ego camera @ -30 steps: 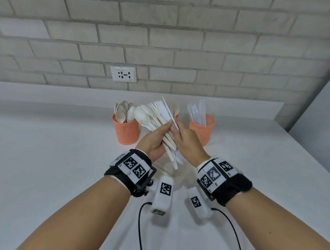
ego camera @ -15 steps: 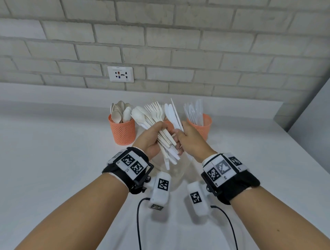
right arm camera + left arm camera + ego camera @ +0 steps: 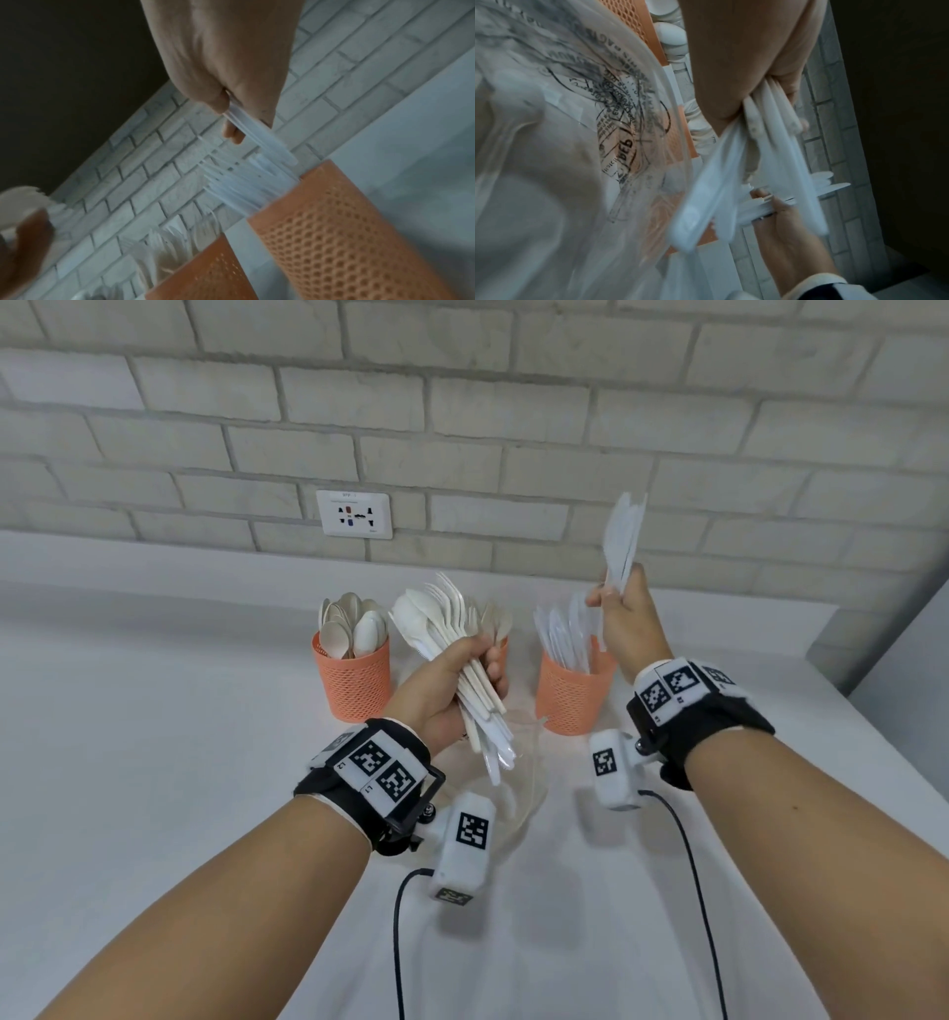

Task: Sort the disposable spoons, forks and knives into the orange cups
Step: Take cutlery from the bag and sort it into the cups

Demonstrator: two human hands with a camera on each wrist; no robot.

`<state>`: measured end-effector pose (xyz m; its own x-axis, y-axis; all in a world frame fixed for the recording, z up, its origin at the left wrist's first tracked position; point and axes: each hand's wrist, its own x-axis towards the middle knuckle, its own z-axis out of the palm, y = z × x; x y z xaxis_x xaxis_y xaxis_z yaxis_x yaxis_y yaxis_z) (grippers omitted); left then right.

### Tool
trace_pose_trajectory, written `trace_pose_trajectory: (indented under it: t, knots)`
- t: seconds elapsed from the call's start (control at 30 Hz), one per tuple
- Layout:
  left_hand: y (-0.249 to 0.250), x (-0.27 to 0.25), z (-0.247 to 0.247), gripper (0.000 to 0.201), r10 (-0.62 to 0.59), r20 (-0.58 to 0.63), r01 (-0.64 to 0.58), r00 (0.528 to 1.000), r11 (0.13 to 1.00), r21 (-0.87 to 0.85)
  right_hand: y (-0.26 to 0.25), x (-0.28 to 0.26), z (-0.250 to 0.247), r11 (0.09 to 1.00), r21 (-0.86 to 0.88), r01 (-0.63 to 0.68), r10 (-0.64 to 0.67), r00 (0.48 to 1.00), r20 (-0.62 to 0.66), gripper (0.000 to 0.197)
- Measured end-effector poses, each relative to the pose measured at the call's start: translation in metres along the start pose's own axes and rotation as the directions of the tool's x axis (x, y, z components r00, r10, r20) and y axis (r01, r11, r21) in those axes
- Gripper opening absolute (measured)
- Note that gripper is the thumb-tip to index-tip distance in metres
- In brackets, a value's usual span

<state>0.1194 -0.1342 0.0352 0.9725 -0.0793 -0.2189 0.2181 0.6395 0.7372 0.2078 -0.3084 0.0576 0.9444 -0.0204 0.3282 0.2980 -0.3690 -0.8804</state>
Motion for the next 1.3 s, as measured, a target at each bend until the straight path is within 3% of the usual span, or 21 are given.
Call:
trace_pose_trajectory:
  t: [0.13,0.3,0.4,0.43,0.5,0.57,0.63,0.7,0.77,0.8,0.83,0.97,1.03,1.13,1.23,1.3]
  knots:
    - [0.002,-0.001,-0.002,0.018,0.000,0.019,0.001,1.000,1.000,-0.025,0.026,0.007,0.012,0.992,-0.043,-0.117,0.121,0.987,0.110,0.026]
    - [0.006,0.001,-0.003,0.014,-0.016,-0.007,0.016,1.000,0.998,-0.056,0.044,0.014,0.016,0.972,-0.176,-0.154,0.187,0.964,0.187,0.029]
    - [0.007,0.006,-0.004,0.026,-0.019,-0.006,0.019,1.000,0.999,-0.042,0.038,0.017,0.015,0.967,-0.181,-0.180,0.217,0.953,0.210,0.034]
    - [0.007,0.008,-0.004,0.033,-0.015,-0.002,0.015,1.000,1.000,-0.020,0.033,0.016,0.013,0.976,-0.166,-0.143,0.171,0.971,0.167,0.040]
    - [0.008,0.010,-0.003,0.035,-0.009,0.004,0.009,1.000,1.000,0.024,0.015,0.010,0.010,0.985,-0.159,0.070,-0.073,0.997,-0.011,0.050]
    - [0.008,0.012,-0.001,0.028,0.014,-0.014,-0.014,1.000,0.998,0.059,-0.009,-0.002,0.010,0.932,-0.188,0.309,-0.331,0.938,-0.102,0.047]
    - [0.007,0.014,0.000,0.023,0.048,-0.036,-0.045,0.998,0.996,0.081,-0.029,-0.019,0.017,0.900,-0.129,0.416,-0.414,0.909,0.039,0.032]
    - [0.008,0.016,0.000,0.021,0.057,-0.022,-0.055,0.998,0.996,0.064,-0.040,-0.040,0.028,0.915,-0.086,0.393,-0.343,0.874,0.346,0.021]
    - [0.009,0.018,-0.002,0.025,0.074,-0.017,-0.073,0.997,0.997,0.034,-0.040,-0.058,0.040,0.896,-0.234,0.378,-0.160,0.765,0.623,0.039]
    - [0.008,0.018,-0.002,0.031,0.088,-0.034,-0.087,0.996,0.996,0.021,-0.035,-0.063,0.047,0.873,-0.292,0.391,-0.096,0.725,0.682,0.057]
    - [0.007,0.019,-0.002,0.039,0.100,-0.055,-0.100,0.993,0.995,0.017,-0.033,-0.067,0.052,0.870,-0.312,0.382,-0.068,0.720,0.691,0.069]
    - [0.003,0.016,-0.001,0.048,0.117,-0.075,-0.104,0.990,0.982,0.156,-0.027,-0.073,0.076,0.910,-0.270,0.316,-0.089,0.783,0.616,0.075]
    - [0.005,0.015,-0.004,0.050,0.117,-0.071,-0.095,0.991,0.963,0.252,-0.029,-0.075,0.078,0.964,-0.186,0.192,-0.039,0.789,0.613,0.067]
    - [0.010,0.010,-0.009,0.047,0.098,-0.010,-0.089,0.995,0.943,0.321,-0.033,-0.074,0.071,0.998,0.029,-0.059,0.027,0.768,0.639,0.049]
    - [0.014,0.005,-0.014,0.022,0.066,0.062,-0.081,0.996,0.960,0.269,-0.037,-0.075,0.070,0.933,0.196,-0.301,0.088,0.720,0.688,0.030]
    - [0.016,0.001,-0.016,0.015,0.050,0.081,-0.067,0.995,0.971,0.230,-0.041,-0.079,0.072,0.901,0.220,-0.374,0.117,0.697,0.707,0.022]
